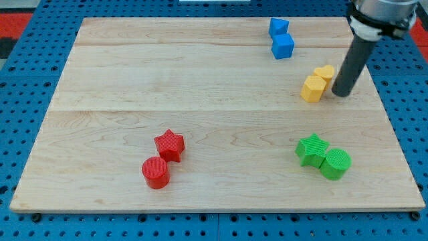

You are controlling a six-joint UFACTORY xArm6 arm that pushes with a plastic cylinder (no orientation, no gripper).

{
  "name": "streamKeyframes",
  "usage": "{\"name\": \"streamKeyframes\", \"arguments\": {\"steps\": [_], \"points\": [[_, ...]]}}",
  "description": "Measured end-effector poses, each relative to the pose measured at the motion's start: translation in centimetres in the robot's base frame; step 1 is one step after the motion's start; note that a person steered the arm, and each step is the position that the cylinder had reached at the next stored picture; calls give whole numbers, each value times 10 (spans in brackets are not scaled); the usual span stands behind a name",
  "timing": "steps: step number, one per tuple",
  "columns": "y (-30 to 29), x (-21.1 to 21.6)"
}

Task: Separate the yellow hexagon from the yellow heart

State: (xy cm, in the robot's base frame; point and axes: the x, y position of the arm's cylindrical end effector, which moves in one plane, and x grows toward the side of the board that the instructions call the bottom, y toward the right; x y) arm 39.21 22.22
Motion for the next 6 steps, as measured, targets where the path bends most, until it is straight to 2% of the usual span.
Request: {"name": "streamKeyframes", "arguments": {"steps": [1,2,4,6], "points": [[0,-17],[-35,-17],[-67,-16],[-70,18]]}}
